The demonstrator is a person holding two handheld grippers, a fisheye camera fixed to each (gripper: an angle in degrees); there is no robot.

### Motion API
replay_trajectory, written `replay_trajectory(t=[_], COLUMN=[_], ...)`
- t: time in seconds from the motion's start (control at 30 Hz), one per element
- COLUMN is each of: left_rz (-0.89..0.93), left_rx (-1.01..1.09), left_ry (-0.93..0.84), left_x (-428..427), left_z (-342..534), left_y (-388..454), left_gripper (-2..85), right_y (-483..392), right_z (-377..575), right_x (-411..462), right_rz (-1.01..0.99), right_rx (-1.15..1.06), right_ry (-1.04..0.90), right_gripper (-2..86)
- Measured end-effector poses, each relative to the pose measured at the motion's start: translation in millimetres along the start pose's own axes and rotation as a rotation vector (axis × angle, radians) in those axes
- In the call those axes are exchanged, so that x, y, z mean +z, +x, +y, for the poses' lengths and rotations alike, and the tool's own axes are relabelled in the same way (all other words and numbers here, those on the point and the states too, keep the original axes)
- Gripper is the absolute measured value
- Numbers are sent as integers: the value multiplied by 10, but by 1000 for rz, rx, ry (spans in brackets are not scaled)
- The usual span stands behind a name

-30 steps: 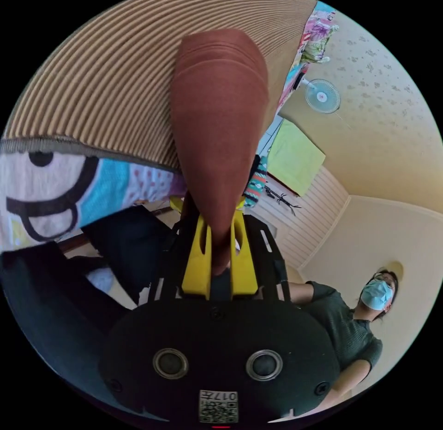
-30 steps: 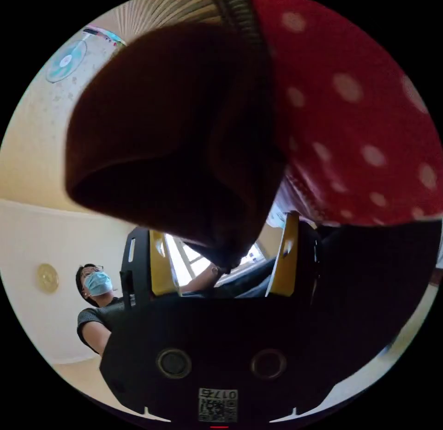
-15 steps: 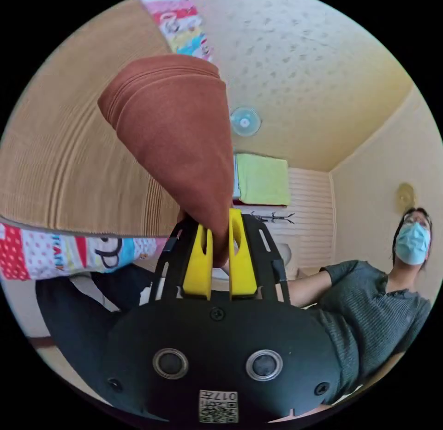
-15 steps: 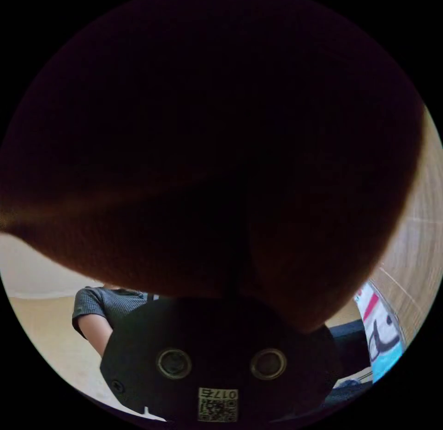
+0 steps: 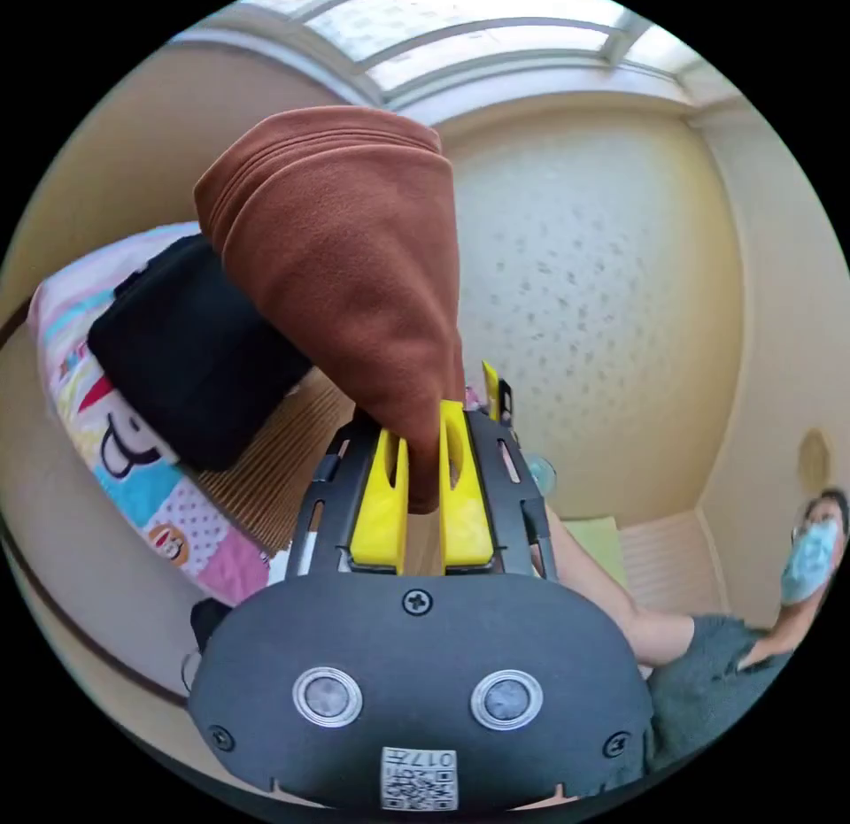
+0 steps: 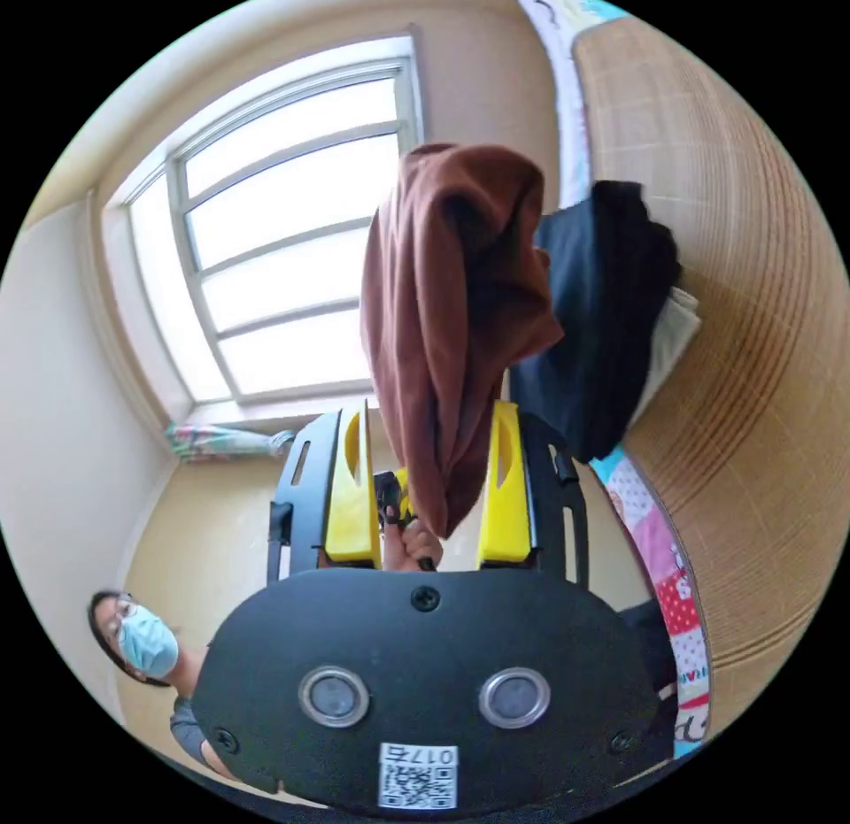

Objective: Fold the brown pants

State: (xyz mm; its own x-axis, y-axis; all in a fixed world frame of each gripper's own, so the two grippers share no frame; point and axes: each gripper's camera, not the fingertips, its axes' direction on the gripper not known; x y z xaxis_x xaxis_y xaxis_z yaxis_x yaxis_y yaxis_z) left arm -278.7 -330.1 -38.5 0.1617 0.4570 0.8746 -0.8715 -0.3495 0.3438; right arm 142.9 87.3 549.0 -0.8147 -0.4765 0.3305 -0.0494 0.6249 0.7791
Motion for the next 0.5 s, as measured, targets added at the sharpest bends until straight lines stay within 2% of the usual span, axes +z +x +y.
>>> replay_trajectory(t=[0.1,0.17,0.27,0.33,0.4,0.43,0.5], left_rz=[-197,-244,-100,-85,-143,-168,-269], left_rx=[-288,-431,-465,-576,-754,-812,-1053], left_ry=[-63,-131,-92,-97,-123,-137,-166], left_x=[6,-34,-276,-440,-732,-819,-1209], left_z=[-163,-58,247,552,1044,1176,1636], left_y=[-1038,-1507,-1871,-2101,-2434,-2515,-2712], left_gripper=[105,147,169,161,154,152,142], right_y=[949,1543,2388,2715,2873,2861,2689], right_z=[444,949,2254,3259,4749,5113,6418], right_x=[-299,-621,-1349,-1774,-2161,-2205,-2141], right_rz=[136,166,169,145,100,81,-37], right_rx=[158,254,458,606,816,858,943], right_ry=[-2,-5,101,230,491,571,952], right_gripper=[49,27,13,9,6,5,4])
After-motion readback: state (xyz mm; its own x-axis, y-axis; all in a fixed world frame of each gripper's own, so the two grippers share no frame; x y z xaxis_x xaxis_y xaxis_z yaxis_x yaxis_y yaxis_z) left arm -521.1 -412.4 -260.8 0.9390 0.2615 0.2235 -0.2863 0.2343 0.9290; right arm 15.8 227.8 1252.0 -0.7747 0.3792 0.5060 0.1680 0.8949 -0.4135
